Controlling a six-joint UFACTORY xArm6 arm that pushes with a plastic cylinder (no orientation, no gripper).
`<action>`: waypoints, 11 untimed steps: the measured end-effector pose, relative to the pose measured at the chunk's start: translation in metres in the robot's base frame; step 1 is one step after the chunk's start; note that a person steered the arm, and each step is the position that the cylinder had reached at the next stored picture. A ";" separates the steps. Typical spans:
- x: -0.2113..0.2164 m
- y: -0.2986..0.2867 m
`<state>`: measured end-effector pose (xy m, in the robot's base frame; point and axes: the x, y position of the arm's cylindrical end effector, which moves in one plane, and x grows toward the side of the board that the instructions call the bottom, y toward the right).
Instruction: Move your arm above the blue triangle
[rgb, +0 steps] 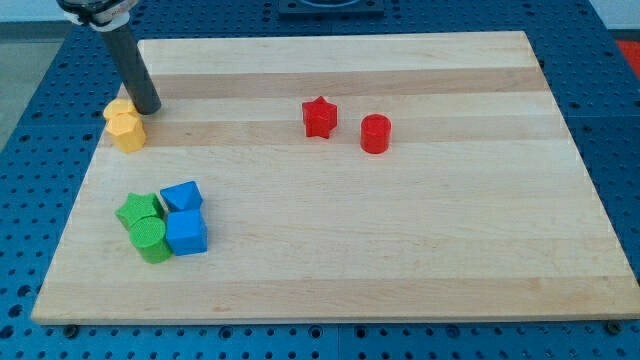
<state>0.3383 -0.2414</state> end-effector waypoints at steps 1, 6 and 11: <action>0.000 0.028; 0.057 0.059; 0.097 0.059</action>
<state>0.4349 -0.1820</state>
